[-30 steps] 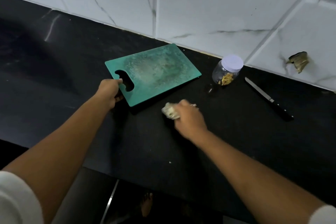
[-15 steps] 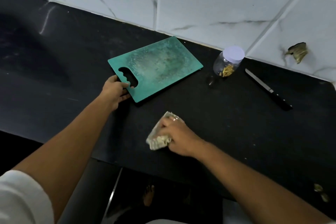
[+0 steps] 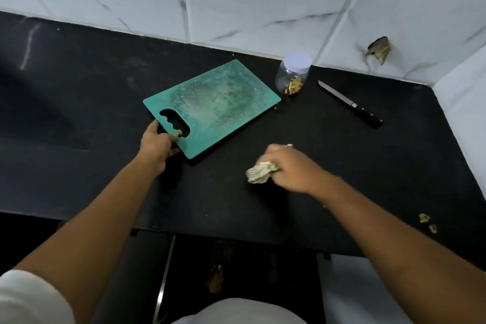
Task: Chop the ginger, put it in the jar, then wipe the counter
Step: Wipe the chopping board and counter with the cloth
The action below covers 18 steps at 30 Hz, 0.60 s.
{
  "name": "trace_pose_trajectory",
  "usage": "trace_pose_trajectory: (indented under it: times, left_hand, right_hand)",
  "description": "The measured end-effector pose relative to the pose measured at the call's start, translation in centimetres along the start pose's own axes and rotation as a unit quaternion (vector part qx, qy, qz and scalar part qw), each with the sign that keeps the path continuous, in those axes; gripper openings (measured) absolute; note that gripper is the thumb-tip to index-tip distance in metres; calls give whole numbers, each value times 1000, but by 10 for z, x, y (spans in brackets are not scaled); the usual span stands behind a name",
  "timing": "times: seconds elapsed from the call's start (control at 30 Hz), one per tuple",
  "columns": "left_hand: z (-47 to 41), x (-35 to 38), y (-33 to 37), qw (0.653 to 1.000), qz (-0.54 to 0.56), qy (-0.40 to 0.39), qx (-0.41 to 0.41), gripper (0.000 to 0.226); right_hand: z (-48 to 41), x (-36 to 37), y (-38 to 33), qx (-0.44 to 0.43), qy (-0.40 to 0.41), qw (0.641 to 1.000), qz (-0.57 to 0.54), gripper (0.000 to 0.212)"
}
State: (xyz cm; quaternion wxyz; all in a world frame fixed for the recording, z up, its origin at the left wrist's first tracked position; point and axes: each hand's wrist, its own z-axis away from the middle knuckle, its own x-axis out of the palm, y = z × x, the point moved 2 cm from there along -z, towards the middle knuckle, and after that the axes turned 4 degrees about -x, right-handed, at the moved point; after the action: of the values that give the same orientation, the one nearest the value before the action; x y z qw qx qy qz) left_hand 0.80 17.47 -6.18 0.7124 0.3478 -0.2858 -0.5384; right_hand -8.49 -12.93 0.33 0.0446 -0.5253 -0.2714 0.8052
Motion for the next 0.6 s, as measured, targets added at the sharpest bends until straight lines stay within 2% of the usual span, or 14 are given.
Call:
trace_pose_trajectory:
  times: [0.17,0.27,0.37,0.47,0.6]
  left_hand:
    - [10,7,-5,999,-37,-17,-1,51]
    - [18,11,-10,997,-75,-35,3,49]
    - [20,10,-11,992,-112,-52,2,52]
    - [24,7,-13,987,-143,-66,-12,54]
    - [34,7,-13,980,-179,-79,-17,52]
  right_hand:
    - [-21,75,-67,-67,43,997,-21,45]
    - [-19,84,-93,-143,1,990,4,50]
    - [9,70,-76,-169,-36,985,-9,38]
    - [42,51,-34,-128,-64,990,2,34]
    - [73,25,29,6,-98,995,24,36]
